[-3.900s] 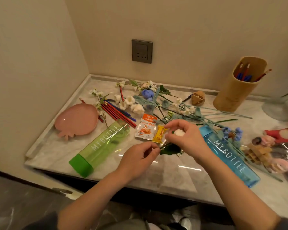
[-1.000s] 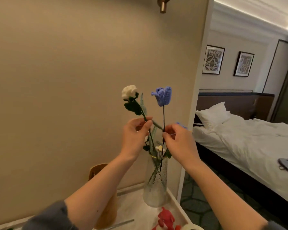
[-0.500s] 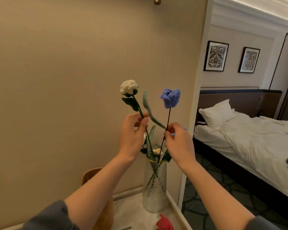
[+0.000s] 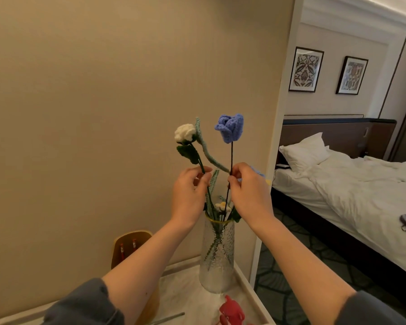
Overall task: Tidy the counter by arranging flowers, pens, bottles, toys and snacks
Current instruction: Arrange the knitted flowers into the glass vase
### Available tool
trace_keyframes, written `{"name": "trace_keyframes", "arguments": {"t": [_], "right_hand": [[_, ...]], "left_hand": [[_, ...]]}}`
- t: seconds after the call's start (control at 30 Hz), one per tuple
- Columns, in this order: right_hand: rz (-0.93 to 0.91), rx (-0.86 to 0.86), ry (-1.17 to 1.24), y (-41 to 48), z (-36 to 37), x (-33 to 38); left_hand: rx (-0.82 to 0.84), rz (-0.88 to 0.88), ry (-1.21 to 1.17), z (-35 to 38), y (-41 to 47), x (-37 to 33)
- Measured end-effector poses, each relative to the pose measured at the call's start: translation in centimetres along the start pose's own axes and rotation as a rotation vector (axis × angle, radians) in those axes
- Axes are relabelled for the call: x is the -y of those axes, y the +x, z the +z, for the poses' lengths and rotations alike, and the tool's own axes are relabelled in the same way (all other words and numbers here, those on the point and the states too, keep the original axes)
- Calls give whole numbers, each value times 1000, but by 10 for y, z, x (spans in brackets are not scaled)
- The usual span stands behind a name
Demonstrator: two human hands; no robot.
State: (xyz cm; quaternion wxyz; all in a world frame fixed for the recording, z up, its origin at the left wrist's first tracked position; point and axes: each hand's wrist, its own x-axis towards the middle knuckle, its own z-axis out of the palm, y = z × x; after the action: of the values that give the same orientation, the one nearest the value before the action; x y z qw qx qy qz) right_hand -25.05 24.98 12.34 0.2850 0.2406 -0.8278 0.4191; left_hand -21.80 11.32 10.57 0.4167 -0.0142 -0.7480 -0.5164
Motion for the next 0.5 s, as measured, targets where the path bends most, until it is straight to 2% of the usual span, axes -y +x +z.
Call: {"name": "trace_keyframes", "arguments": {"t": [0.5], "right_hand": [[47, 274, -316, 12, 14, 0]], "left_hand": [[132, -64, 190, 17, 30, 5]]}}
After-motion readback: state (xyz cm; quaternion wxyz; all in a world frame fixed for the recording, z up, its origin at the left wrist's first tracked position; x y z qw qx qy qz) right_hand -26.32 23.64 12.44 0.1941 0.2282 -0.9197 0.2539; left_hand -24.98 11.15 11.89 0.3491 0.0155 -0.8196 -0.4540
